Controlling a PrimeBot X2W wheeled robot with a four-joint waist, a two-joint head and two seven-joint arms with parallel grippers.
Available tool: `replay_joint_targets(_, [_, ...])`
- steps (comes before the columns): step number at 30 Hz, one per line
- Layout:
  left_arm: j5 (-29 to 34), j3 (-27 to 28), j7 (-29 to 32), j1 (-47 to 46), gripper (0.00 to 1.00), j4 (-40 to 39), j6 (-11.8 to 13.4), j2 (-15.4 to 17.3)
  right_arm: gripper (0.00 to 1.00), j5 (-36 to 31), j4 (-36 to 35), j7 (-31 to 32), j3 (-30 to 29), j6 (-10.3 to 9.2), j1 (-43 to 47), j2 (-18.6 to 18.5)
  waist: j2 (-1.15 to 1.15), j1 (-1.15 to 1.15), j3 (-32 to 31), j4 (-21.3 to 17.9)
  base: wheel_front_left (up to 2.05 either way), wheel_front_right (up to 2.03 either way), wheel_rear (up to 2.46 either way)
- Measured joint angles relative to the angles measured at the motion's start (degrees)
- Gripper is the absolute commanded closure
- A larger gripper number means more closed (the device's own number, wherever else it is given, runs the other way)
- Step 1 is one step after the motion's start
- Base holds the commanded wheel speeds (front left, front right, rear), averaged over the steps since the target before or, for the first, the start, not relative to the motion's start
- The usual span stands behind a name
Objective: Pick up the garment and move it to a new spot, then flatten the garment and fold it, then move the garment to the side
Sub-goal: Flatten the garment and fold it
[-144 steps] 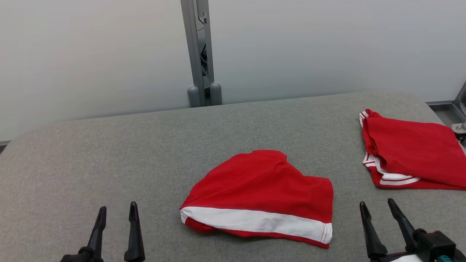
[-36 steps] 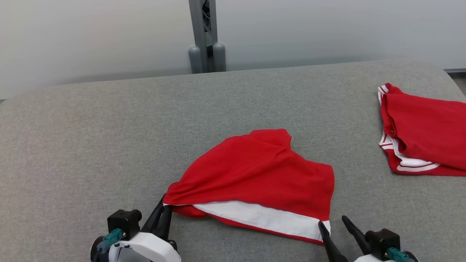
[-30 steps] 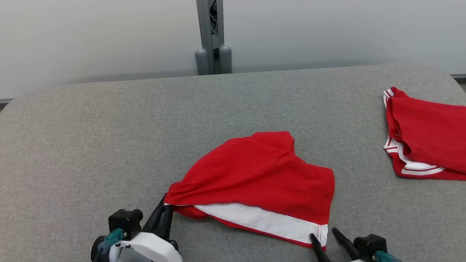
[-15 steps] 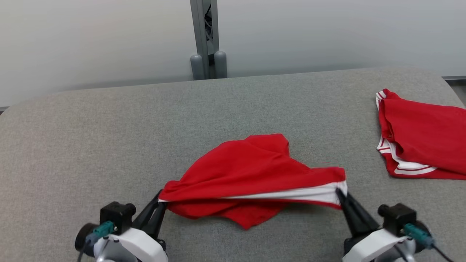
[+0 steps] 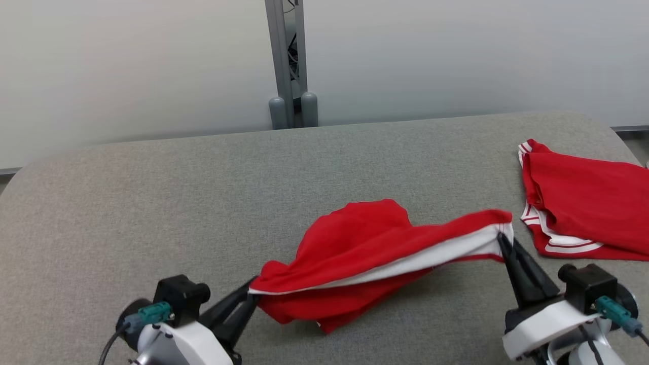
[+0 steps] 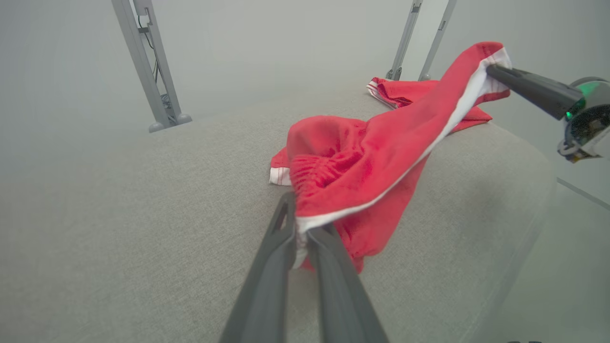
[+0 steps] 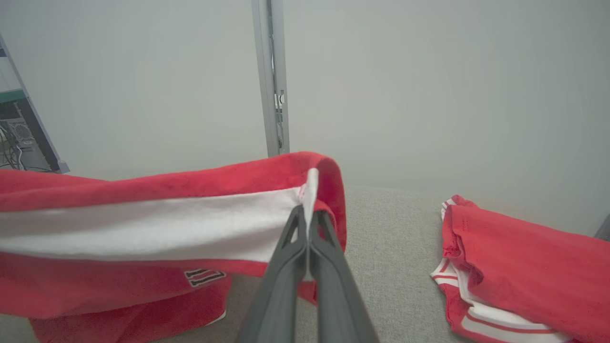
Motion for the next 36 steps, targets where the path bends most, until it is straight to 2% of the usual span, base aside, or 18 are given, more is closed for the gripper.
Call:
replay_joint_targets(1, [-0.9, -0.2, 0.6, 0.6, 0.54, 0.1, 0.0, -0.2, 1.00, 0.1, 0.8, 0.0, 0.1, 0.00, 0.4, 0.2, 0.00, 0.00, 0.0, 0.1, 0.00, 0.00, 0.00])
replay_joint_targets(2, [-1.5, -0.4, 0.9, 1.4, 0.06, 0.3, 0.0, -0.5, 1.00, 0.2, 1.9, 0.0, 0.3, 0.00, 0.7, 0.3, 0.00, 0.00, 0.0, 0.2, 0.00, 0.00, 0.00])
replay_joint_targets(3, [-2.1, -0.5, 0.9, 2.0, 0.00, 0.7, 0.0, -1.0, 1.00, 0.2, 2.9, 0.0, 0.5, 0.00, 1.1, 0.3, 0.00, 0.00, 0.0, 0.4, 0.00, 0.00, 0.00])
replay_joint_targets(10, [-9.5, -0.6, 1.2, 6.9, 0.00, 2.8, -0.3, -4.6, 1.00, 0.5, 8.1, 0.0, 1.8, 0.00, 1.2, 0.0, 0.00, 0.00, 0.5, 0.8, 0.00, 0.00, 0.00])
replay_joint_targets(15, [-14.9, -0.3, 2.8, 9.7, 0.00, 3.4, -0.7, -5.7, 1.00, -0.1, 10.3, 0.0, 1.9, 0.00, 1.2, -0.2, 0.00, 0.00, 0.5, 1.3, 0.00, 0.00, 0.00])
replay_joint_targets(19, [-15.1, -0.5, 2.8, 9.9, 0.00, 6.8, -0.2, -6.5, 1.00, -0.3, 11.4, 0.0, 2.0, 0.00, 1.2, -0.2, 0.00, 0.00, 0.5, 1.6, 0.00, 0.00, 0.00])
replay_joint_targets(30, [-12.1, -2.9, -1.2, 6.1, 0.00, 17.7, -1.3, -10.2, 1.00, -0.3, 11.7, 0.0, 3.0, 0.00, 0.5, -0.1, 0.00, 0.00, 1.8, 1.1, 0.00, 0.00, 0.00])
replay_joint_targets(31, [-11.6, -3.0, -1.9, 5.6, 0.02, 18.4, -1.3, -10.5, 1.00, -0.3, 11.8, 0.0, 3.1, 0.00, 0.5, -0.1, 0.00, 0.00, 1.9, 1.1, 0.00, 0.00, 0.00])
replay_joint_targets(33, [-11.5, -3.1, -2.8, 4.8, 0.44, 19.5, -1.6, -10.8, 1.00, -0.3, 11.8, 0.0, 3.1, 0.00, 0.3, -0.4, 0.00, 0.00, 2.1, 0.9, 0.00, 0.00, 0.00])
replay_joint_targets(34, [-11.5, -3.1, -3.3, 4.5, 0.96, 19.9, -1.7, -11.0, 1.00, -0.3, 11.9, 0.0, 3.1, 0.00, 0.2, -0.4, 0.00, 0.00, 2.2, 0.9, 0.00, 0.00, 0.00])
replay_joint_targets(35, [-11.5, -3.3, -3.5, 4.3, 1.00, 20.2, -2.0, -11.1, 1.00, -0.3, 11.9, 0.0, 3.1, 0.00, 0.1, -0.5, 0.00, 0.00, 2.2, 0.8, 0.00, 0.00, 0.00])
replay_joint_targets(36, [-11.5, -3.5, -3.7, 4.2, 1.00, 20.6, -2.1, -11.1, 1.00, -0.2, 11.9, 0.0, 3.1, 0.00, 0.0, -0.5, 0.00, 0.00, 2.3, 0.7, 0.00, 0.00, 0.00])
